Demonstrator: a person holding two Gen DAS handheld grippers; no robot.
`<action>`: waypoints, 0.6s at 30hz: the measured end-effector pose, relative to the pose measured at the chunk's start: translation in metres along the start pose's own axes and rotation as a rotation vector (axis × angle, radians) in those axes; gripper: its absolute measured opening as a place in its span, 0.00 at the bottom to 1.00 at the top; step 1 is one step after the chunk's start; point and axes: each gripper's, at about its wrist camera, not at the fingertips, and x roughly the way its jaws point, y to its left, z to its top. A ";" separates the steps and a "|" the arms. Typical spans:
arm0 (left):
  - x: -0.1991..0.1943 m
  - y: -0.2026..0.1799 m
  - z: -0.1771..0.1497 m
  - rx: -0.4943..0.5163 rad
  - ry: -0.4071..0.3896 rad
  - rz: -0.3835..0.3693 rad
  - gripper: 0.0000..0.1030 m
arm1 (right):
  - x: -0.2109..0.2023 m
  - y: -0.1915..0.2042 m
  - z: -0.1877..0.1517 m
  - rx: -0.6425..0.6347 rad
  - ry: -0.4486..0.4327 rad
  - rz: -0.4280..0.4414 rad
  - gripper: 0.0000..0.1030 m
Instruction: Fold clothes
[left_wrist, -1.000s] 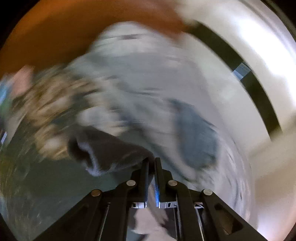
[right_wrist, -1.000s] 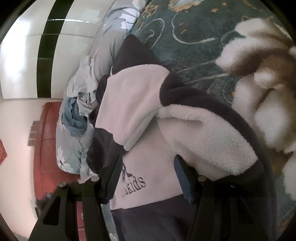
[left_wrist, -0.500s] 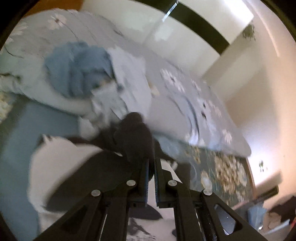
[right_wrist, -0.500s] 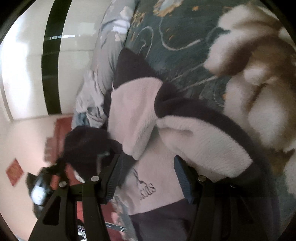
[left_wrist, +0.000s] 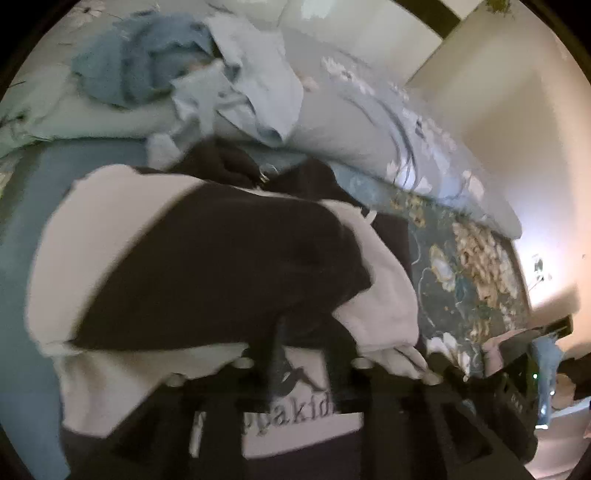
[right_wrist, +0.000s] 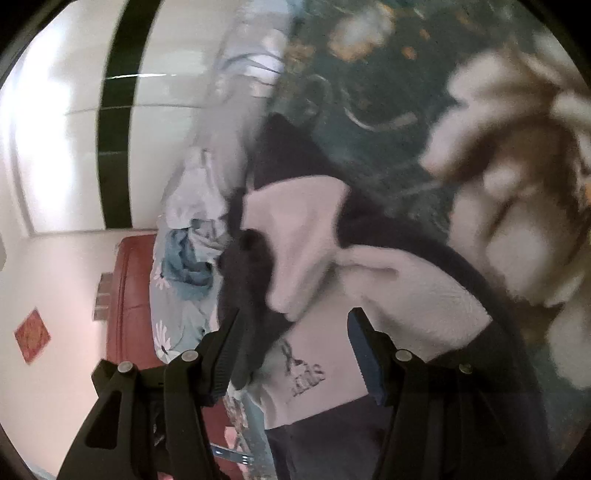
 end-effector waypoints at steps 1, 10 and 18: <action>-0.014 0.010 -0.003 -0.004 -0.040 0.034 0.47 | -0.005 0.007 -0.001 -0.031 -0.012 0.010 0.58; -0.029 0.120 -0.026 -0.146 -0.023 0.394 0.54 | 0.049 0.064 0.029 -0.244 0.074 -0.037 0.58; -0.002 0.130 -0.040 -0.087 0.064 0.422 0.54 | 0.089 0.055 0.050 -0.210 0.127 -0.119 0.58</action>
